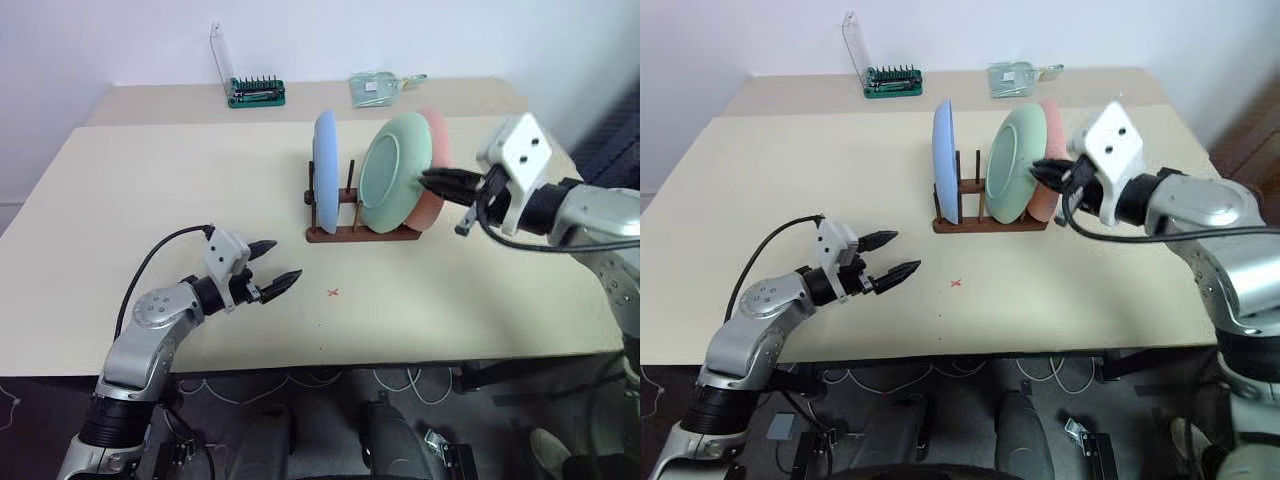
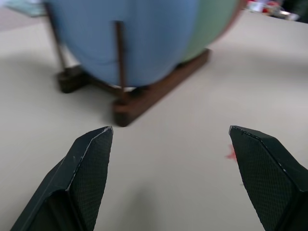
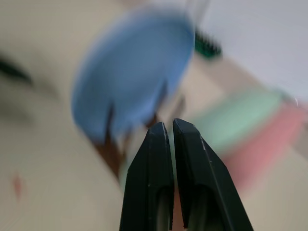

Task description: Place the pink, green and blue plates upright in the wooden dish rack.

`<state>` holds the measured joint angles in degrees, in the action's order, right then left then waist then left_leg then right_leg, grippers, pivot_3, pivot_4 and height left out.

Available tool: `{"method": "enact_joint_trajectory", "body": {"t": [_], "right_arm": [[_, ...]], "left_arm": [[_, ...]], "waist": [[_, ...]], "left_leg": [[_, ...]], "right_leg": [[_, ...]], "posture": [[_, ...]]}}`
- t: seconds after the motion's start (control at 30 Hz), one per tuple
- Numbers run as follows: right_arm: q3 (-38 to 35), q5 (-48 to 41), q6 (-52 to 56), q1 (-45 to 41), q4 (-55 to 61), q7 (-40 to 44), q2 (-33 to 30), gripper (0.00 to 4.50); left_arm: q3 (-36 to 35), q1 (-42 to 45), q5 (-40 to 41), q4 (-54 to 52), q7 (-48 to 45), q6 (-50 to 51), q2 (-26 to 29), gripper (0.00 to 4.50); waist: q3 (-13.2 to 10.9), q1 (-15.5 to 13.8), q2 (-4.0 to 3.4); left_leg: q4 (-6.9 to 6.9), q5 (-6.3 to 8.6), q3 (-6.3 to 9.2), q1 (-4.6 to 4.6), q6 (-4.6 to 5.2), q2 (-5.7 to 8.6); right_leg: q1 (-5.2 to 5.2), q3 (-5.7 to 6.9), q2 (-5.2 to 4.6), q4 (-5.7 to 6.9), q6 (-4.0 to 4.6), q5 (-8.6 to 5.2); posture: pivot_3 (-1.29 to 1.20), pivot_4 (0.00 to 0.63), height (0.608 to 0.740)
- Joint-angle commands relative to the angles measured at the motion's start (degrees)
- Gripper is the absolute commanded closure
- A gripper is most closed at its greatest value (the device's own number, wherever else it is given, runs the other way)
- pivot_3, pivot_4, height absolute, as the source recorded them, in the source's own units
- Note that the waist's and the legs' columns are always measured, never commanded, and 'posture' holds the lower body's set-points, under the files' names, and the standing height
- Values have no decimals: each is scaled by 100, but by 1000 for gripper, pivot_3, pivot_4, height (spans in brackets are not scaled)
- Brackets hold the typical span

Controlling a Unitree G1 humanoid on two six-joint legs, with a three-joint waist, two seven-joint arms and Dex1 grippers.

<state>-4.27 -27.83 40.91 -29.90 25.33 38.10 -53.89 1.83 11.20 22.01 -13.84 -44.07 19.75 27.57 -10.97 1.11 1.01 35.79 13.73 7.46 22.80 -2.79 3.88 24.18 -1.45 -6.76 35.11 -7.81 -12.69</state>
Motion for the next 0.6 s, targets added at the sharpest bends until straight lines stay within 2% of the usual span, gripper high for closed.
{"method": "enact_joint_trajectory", "body": {"t": [0.03, 0.33, 0.6], "right_arm": [[142, 426, -349, 71, 199, 63, -100, 4460], [590, 1274, -539, 139, -200, 3, -25, 4460], [763, 1518, -741, -8, -338, 148, 251, 4460]], "left_arm": [[99, 139, 43, -67, -170, -93, -16, 509], [154, 184, -28, -20, -221, -161, -63, 509], [144, 140, -29, -113, -137, -125, -85, 509]], "waist": [[0, -1, 0], [0, -51, 0], [0, -43, -1]], "left_leg": [[1, 0, 0, -2, 0, -3], [18, 2, 2, 15, 3, -3], [18, 2, 4, 15, 3, -4]], "right_leg": [[0, 0, 2, 1, 0, 0], [1, 1, 2, -3, 1, 0], [3, 2, 3, -1, 1, 1]], "posture": [[0, 150, 740], [0, 150, 740], [0, 150, 740]]}}
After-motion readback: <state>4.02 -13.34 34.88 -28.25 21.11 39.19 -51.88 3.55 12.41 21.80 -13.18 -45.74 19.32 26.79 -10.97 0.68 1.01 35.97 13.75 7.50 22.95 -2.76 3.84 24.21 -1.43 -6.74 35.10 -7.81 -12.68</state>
